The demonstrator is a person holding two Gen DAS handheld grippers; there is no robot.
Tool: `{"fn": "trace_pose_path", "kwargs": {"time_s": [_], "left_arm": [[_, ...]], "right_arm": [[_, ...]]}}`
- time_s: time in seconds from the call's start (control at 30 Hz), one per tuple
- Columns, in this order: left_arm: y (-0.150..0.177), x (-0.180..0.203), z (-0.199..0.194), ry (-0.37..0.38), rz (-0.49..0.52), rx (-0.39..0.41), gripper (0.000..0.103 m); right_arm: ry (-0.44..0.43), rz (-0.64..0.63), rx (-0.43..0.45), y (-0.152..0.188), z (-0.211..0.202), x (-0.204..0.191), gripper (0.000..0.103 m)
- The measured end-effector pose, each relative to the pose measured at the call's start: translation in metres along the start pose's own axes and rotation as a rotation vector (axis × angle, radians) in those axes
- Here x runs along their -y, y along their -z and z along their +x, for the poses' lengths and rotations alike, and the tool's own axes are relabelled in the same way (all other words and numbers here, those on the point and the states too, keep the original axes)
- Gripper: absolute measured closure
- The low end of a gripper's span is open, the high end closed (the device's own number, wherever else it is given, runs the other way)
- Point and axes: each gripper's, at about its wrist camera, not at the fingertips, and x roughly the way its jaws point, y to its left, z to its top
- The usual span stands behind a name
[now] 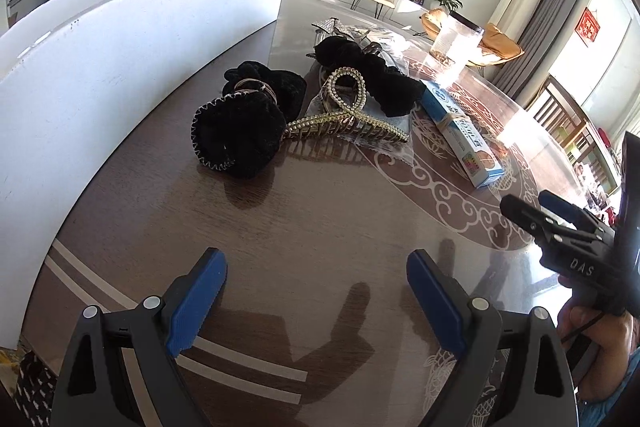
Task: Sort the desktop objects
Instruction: 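Return both tools to the table over the remaining objects, then grasp the blue-white ointment box with the right tool while the left grasps a black pouch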
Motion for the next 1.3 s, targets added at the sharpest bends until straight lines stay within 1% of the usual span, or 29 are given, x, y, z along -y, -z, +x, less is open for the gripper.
{"fn": "trace_pose_path", "kwargs": {"time_s": [0.03,0.1,0.17,0.27,0.37,0.43,0.47,0.5,0.53,0.6,0.67,0.77,0.83,0.93,1.1,1.17,1.23,1.27,1.3], "left_arm": [[0.0,0.0,0.0,0.001,-0.002,0.001,0.011],[0.0,-0.001,0.0,0.005,-0.005,0.002,0.011],[0.0,-0.002,0.0,0.01,-0.006,0.002,0.011],[0.0,-0.004,-0.001,0.001,-0.016,0.004,0.011],[-0.001,-0.008,-0.002,0.017,-0.034,0.008,0.011],[-0.001,-0.008,-0.002,0.016,-0.036,0.009,0.011],[-0.002,-0.008,-0.002,0.014,-0.034,0.008,0.011],[-0.002,-0.008,-0.002,0.014,-0.034,0.008,0.011],[-0.002,-0.008,-0.002,0.017,-0.037,0.007,0.011],[-0.002,-0.012,-0.003,0.029,-0.056,0.009,0.011],[-0.002,-0.021,-0.006,0.027,-0.101,0.019,0.011],[-0.003,-0.035,-0.01,0.048,-0.181,0.045,0.011],[-0.006,-0.039,-0.009,0.048,-0.195,0.052,0.011],[-0.014,-0.035,-0.002,0.006,-0.163,0.049,0.011],[-0.04,-0.028,0.02,-0.089,-0.06,0.032,0.011],[-0.052,-0.03,0.027,-0.111,-0.042,0.037,0.011],[-0.064,-0.036,0.033,-0.113,-0.043,0.047,0.011],[-0.068,-0.038,0.036,-0.106,-0.046,0.048,0.014],[-0.07,-0.041,0.038,-0.094,-0.044,0.047,0.023]], "right_arm": [[-0.001,-0.011,0.006,-0.012,0.005,0.001,0.0],[-0.007,-0.045,-0.038,-0.035,0.026,0.0,0.0],[-0.005,-0.066,-0.064,-0.052,0.047,-0.002,0.0],[0.016,-0.091,-0.078,-0.068,0.073,-0.004,0.0],[-0.002,-0.102,-0.111,-0.075,0.093,-0.005,0.001],[-0.045,-0.072,-0.1,-0.077,0.096,0.0,0.012],[-0.041,-0.07,-0.084,-0.077,0.094,0.0,0.028],[-0.04,-0.068,-0.073,-0.077,0.091,0.001,0.049],[-0.042,-0.068,-0.067,-0.075,0.088,0.001,0.059],[-0.049,-0.068,-0.068,-0.069,0.081,0.0,0.06],[-0.054,-0.076,-0.065,-0.056,0.071,-0.001,0.06],[-0.069,-0.099,-0.062,-0.031,0.048,-0.007,0.06],[-0.076,-0.111,-0.044,-0.013,0.033,-0.011,0.06],[-0.082,-0.103,-0.023,0.002,0.021,-0.013,0.059],[-0.075,-0.101,-0.023,0.002,0.02,-0.015,0.058],[-0.076,-0.101,-0.023,0.001,0.02,-0.015,0.058],[-0.076,-0.101,-0.023,0.002,0.02,-0.015,0.058],[-0.076,-0.101,-0.023,0.002,0.02,-0.015,0.058],[-0.076,-0.101,-0.023,0.002,0.02,-0.015,0.058]]}}
